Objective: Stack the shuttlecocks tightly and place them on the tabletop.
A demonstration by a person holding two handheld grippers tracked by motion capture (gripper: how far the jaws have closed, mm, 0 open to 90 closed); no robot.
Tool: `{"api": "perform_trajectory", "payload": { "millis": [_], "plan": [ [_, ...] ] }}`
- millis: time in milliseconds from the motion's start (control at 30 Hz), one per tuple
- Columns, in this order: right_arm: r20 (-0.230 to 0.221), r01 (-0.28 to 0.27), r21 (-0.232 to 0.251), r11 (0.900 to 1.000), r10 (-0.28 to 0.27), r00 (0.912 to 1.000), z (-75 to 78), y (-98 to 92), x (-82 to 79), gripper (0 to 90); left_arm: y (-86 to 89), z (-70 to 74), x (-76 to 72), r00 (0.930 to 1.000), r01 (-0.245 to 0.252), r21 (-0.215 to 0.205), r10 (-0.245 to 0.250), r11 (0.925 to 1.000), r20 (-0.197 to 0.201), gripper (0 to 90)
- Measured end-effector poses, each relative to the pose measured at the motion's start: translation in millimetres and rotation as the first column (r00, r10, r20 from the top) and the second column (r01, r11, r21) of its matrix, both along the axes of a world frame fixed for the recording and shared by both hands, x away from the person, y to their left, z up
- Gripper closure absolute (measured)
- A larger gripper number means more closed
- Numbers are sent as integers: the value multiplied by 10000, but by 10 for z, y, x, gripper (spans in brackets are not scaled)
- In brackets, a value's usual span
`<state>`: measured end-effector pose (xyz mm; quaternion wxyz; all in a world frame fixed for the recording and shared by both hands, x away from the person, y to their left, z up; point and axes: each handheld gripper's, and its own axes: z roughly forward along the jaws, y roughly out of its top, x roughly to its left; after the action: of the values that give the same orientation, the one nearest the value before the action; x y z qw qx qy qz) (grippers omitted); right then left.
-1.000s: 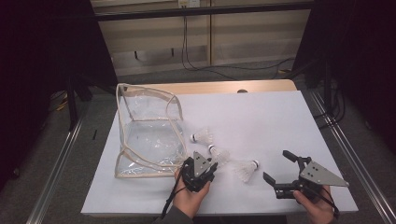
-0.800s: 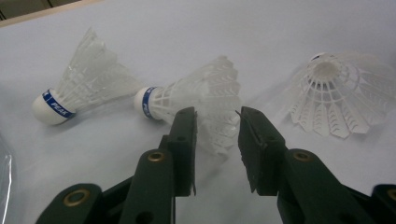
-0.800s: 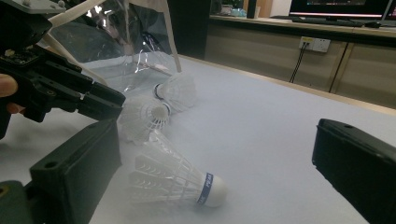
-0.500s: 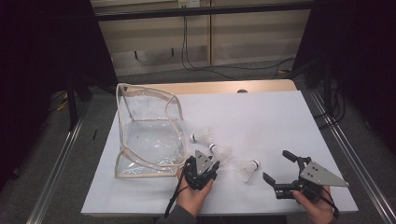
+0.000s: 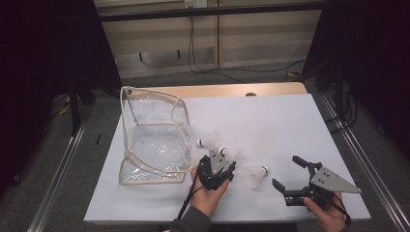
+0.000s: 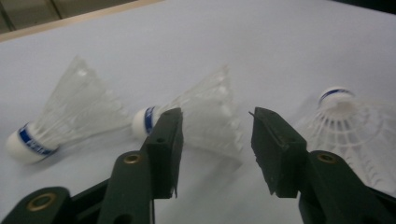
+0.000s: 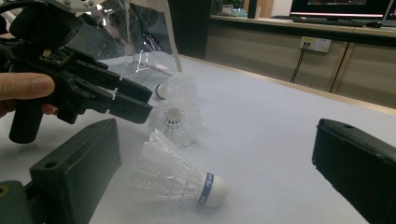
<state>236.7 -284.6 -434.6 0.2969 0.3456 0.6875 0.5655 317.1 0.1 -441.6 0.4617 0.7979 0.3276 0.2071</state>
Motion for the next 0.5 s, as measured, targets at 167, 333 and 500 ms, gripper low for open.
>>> {"api": "perform_trajectory", "payload": {
  "millis": [167,333,500],
  "plan": [
    [14,0,34,10000,-1,10000,0,-10,-1,5,-21,37,68,9999,95,-42,-96,9999,-133,553],
    [32,-32,24,10000,32,10000,-1,-7,1,5,-18,91,99,9993,255,14,-255,9997,-282,561],
    [4,-31,27,10000,31,10000,-2,0,1,5,-65,139,151,9990,241,43,-239,9997,-383,552]
  ]
}}
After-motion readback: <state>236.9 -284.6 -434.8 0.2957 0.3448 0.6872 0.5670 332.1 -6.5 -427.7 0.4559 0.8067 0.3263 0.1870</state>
